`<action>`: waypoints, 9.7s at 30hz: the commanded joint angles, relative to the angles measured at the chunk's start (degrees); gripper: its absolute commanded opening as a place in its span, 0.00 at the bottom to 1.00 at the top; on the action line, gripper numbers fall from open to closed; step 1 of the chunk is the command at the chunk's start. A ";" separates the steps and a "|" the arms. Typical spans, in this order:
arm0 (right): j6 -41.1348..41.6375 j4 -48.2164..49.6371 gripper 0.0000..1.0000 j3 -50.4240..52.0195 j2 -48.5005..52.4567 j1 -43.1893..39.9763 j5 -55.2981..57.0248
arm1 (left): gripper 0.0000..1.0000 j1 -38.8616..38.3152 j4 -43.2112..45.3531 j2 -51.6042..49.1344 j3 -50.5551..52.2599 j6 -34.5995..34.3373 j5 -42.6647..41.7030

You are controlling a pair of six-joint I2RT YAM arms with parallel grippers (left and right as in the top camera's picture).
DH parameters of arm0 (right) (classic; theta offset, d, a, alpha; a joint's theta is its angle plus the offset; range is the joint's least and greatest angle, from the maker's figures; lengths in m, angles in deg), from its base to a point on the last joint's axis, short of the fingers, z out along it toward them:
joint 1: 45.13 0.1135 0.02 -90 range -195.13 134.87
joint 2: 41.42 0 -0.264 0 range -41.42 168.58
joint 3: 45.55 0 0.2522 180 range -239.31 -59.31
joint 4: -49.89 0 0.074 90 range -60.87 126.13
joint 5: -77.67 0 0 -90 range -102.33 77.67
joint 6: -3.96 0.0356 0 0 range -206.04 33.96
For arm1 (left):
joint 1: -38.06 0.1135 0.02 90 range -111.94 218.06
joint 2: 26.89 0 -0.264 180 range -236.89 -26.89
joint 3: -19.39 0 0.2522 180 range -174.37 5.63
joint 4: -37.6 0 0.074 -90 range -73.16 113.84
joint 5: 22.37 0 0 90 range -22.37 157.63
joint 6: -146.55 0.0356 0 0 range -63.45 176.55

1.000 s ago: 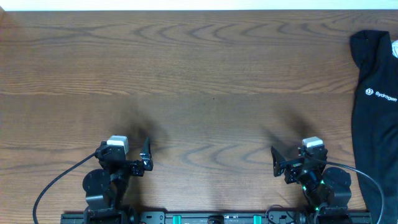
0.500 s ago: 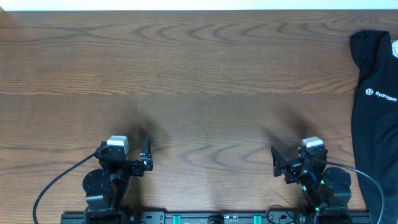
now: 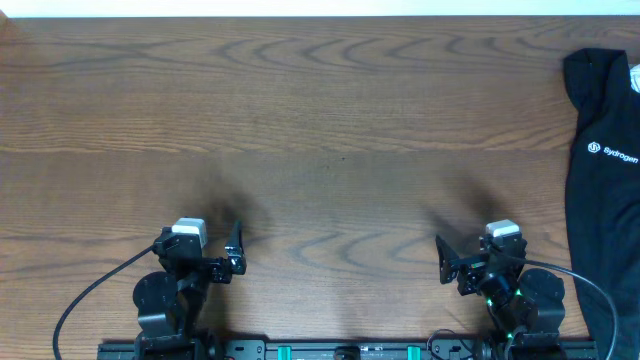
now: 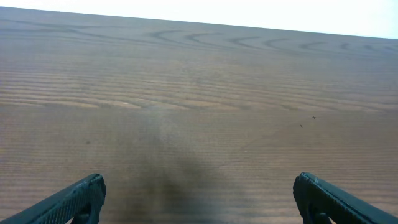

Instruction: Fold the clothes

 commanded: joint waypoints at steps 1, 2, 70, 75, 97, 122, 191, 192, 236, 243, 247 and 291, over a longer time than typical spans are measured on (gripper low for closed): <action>-0.66 -0.09 0.99 0.13 -0.22 0.37 -0.04 | 0.98 -0.28 0.09 0.46 1.31 -0.04 0.70; -0.66 -0.09 0.99 0.13 -0.22 0.37 -0.04 | 0.98 -0.28 0.09 0.46 1.31 -0.04 0.70; 9.16 -30.10 0.87 -105.22 108.56 -27.65 7.98 | 0.98 -0.28 -36.87 -66.62 -67.60 -1.88 -10.40; 11.02 -30.62 0.87 -107.01 112.76 -36.46 9.38 | 0.98 -0.28 -36.89 -66.62 -67.60 -1.88 -10.40; 14.91 -29.79 0.59 -106.16 121.50 -53.90 16.63 | 0.98 -0.28 -36.87 -66.66 -67.60 -1.88 -10.36; 10.69 -29.05 0.01 -106.27 119.30 -52.41 -13.64 | 0.98 -0.28 -36.92 -66.47 -67.63 -1.92 -10.45; 13.57 -49.46 0.89 -105.61 110.16 -7.56 8.31 | 0.88 -20.28 -51.78 -88.30 -86.07 10.84 -12.44; 13.55 -49.90 0.89 -105.50 110.16 -8.68 8.31 | 0.87 -22.18 -50.60 -91.10 -86.07 10.75 -11.04; 23.12 -21.64 0.01 -59.76 110.14 -22.29 20.37 | 0.16 -34.64 -35.04 -121.35 -86.07 8.15 -4.83; 22.27 -21.51 0.01 -59.76 110.14 -22.40 19.02 | 0.73 -34.88 -29.64 -121.37 -86.07 8.17 -11.52; 22.27 -21.55 0.01 -59.76 110.14 -22.40 18.99 | 0.78 -35.45 -25.62 -121.77 -86.07 8.37 -11.32; 4.44 -31.74 0.08 -78.40 110.12 -39.19 -3.15 | 0.23 -14.53 -36.85 -110.84 -85.96 -2.29 15.85</action>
